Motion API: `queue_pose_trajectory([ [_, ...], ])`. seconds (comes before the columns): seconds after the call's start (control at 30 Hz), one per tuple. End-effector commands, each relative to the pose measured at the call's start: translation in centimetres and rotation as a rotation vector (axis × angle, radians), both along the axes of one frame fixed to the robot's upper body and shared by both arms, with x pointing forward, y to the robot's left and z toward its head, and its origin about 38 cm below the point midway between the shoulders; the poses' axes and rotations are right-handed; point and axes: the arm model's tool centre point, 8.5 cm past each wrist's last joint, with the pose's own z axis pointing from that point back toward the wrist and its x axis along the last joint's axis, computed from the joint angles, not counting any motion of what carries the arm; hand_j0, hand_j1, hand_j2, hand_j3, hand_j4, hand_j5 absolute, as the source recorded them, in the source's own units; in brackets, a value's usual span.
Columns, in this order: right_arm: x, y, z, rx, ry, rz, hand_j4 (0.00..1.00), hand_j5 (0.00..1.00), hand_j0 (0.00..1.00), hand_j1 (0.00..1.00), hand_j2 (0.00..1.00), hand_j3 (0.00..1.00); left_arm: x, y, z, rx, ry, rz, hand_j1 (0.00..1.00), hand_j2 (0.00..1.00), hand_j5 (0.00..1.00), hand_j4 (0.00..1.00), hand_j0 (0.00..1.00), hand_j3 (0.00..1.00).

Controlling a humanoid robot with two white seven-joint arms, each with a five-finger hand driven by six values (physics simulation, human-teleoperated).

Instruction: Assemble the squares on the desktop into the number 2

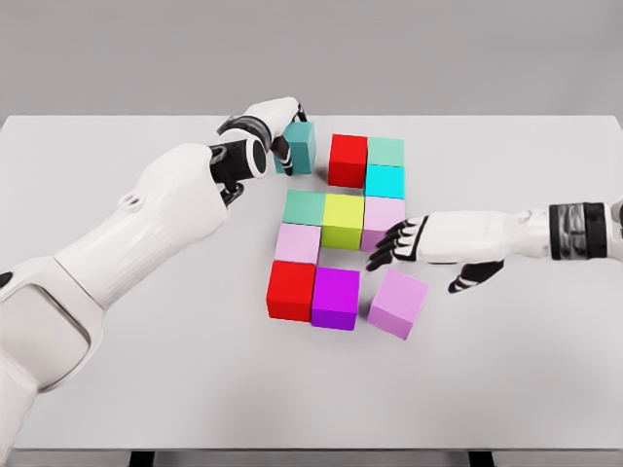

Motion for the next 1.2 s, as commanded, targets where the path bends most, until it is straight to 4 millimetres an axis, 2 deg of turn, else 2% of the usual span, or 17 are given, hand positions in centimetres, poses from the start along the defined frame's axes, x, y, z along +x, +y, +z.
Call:
queue_pose_trajectory([
  [0.0, 0.3, -1.9, 1.1, -0.014, -0.017, -0.046, 1.0, 1.0, 1.0, 1.0, 1.0, 1.0, 0.0, 0.0, 0.1, 0.003, -0.005, -0.002, 0.58, 0.58, 0.58, 0.58, 0.58, 0.58],
  [0.1, -0.1, -6.5, 2.5, -0.106, -0.035, -0.13, 1.0, 1.0, 1.0, 1.0, 1.0, 1.0, -0.1, -0.3, 0.1, -0.001, -0.003, -0.006, 0.58, 0.58, 0.58, 0.58, 0.58, 0.58],
  [0.23, -0.9, -10.0, 3.4, -0.199, -0.048, -0.191, 1.0, 1.0, 1.0, 1.0, 1.0, 1.0, -0.1, -0.4, 0.2, -0.004, -0.006, -0.01, 0.59, 0.59, 0.59, 0.59, 0.59, 0.59],
  [0.37, -1.4, -9.3, 1.9, -0.209, -0.021, -0.166, 1.0, 1.0, 1.0, 1.0, 1.0, 1.0, -0.1, -0.4, 0.1, -0.004, -0.002, -0.009, 0.66, 0.66, 0.66, 0.66, 0.66, 0.66],
  [0.47, -1.7, -6.7, -0.2, -0.173, 0.019, -0.105, 1.0, 1.0, 1.0, 1.0, 1.0, 1.0, -0.1, -0.4, 0.2, -0.004, -0.004, -0.009, 0.69, 0.69, 0.69, 0.69, 0.69, 0.69],
  [0.6, -1.5, -4.8, -1.0, -0.139, 0.027, -0.069, 1.0, 1.0, 1.0, 1.0, 1.0, 1.0, -0.1, -0.7, 0.3, -0.008, -0.004, -0.015, 0.69, 0.69, 0.69, 0.69, 0.69, 0.69],
  [0.67, -1.4, -5.0, -1.3, -0.165, 0.015, -0.071, 1.0, 1.0, 1.0, 1.0, 1.0, 1.0, -0.3, -1.1, 0.4, -0.013, -0.004, -0.022, 0.69, 0.69, 0.69, 0.69, 0.69, 0.69],
  [0.73, -0.5, -6.3, 0.3, -0.159, -0.022, -0.118, 1.0, 1.0, 1.0, 1.0, 1.0, 1.0, -0.4, -1.5, 0.4, -0.017, -0.004, -0.029, 0.7, 0.7, 0.7, 0.7, 0.7, 0.7],
  [0.77, -0.5, -6.5, 0.4, -0.162, -0.025, -0.123, 1.0, 1.0, 1.0, 1.0, 1.0, 1.0, -0.4, -1.5, 0.4, -0.017, -0.004, -0.029, 0.7, 0.7, 0.7, 0.7, 0.7, 0.7],
  [0.87, -0.6, -6.6, 0.0, -0.19, -0.03, -0.118, 1.0, 1.0, 1.0, 1.0, 1.0, 1.0, -0.4, -1.4, 0.3, -0.017, -0.002, -0.027, 0.7, 0.7, 0.7, 0.7, 0.7, 0.7],
  [0.93, -1.3, -6.5, -1.6, -0.237, -0.005, -0.094, 1.0, 1.0, 1.0, 1.0, 1.0, 1.0, -0.4, -1.6, 0.4, -0.018, -0.001, -0.03, 0.7, 0.7, 0.7, 0.7, 0.7, 0.7],
  [1.17, -1.9, -6.5, -3.1, -0.296, 0.004, -0.068, 1.0, 1.0, 1.0, 1.0, 1.0, 1.0, -0.4, -1.6, 0.4, -0.018, -0.001, -0.03, 0.77, 0.77, 0.77, 0.77, 0.77, 0.77],
])
